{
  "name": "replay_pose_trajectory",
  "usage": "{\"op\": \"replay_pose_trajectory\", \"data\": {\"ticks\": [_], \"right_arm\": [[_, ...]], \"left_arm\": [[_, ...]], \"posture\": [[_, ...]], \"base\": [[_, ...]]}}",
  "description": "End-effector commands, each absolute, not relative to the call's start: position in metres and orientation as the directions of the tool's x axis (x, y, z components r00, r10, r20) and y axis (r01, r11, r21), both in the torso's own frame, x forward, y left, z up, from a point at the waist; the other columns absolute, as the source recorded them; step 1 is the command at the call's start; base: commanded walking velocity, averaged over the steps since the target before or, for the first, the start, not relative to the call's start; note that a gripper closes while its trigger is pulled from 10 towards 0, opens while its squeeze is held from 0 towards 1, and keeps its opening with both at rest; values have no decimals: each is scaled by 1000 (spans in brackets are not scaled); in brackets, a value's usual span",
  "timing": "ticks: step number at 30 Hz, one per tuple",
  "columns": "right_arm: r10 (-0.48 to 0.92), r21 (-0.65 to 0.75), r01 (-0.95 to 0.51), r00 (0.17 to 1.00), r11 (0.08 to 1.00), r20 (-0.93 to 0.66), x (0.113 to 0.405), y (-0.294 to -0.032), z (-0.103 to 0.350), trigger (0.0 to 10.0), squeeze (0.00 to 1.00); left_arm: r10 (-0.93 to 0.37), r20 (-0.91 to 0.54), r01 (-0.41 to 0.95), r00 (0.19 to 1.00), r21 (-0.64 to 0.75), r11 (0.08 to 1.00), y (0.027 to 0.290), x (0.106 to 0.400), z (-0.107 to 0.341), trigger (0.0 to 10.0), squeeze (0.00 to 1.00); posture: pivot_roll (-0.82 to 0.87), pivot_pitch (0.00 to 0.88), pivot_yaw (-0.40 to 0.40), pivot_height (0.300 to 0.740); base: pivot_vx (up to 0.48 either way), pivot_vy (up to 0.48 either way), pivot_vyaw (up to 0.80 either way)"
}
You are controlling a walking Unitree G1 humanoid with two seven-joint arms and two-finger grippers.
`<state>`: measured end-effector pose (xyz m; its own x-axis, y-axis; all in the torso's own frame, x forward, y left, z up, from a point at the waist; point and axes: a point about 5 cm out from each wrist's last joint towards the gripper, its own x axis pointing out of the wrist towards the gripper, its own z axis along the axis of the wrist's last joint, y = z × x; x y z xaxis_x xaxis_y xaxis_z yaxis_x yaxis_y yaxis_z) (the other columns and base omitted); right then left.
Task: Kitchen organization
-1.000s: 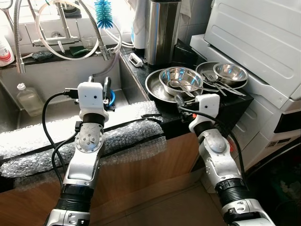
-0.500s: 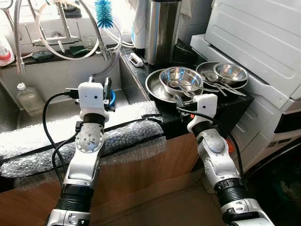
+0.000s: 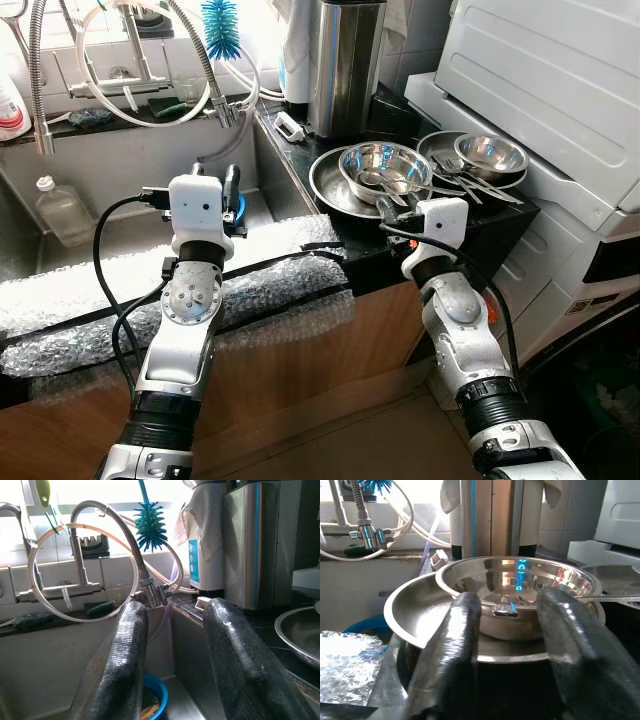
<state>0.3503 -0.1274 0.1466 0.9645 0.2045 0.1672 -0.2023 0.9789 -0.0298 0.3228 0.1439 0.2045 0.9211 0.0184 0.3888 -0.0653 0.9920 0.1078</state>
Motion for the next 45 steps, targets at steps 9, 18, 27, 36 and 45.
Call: {"op": "replay_pose_trajectory", "data": {"ticks": [9, 18, 27, 36, 45], "right_arm": [[203, -37, -200, 963, 979, 177, 353, -128, 150, 0, 0], [198, -34, -195, 966, 980, 167, 353, -127, 148, 10000, 0], [202, -29, -200, 962, 979, 186, 354, -127, 151, 0, 0], [188, -18, -189, 960, 982, 208, 354, -127, 155, 10000, 0], [160, 24, -174, 945, 984, 287, 354, -130, 166, 10000, 0]], "left_arm": [[2, 425, -55, 905, 113, 992, 140, 321, 214, 10000, 0], [-5, 430, -53, 903, 123, 991, 139, 322, 215, 10000, 0], [-6, 432, -54, 902, 128, 990, 139, 322, 215, 10000, 0], [-12, 434, -50, 901, 132, 990, 137, 322, 216, 10000, 0], [-10, 435, -52, 900, 132, 990, 137, 322, 216, 10000, 0]], "posture": [[-48, 0, -48, 727], [-47, 0, -49, 727], [-45, 0, -48, 727], [-47, 0, -47, 727], [-46, 0, -48, 727]], "base": [[0, 0, 0], [0, 0, 0], [0, 0, 0], [0, 0, 0], [0, 0, 0]]}}
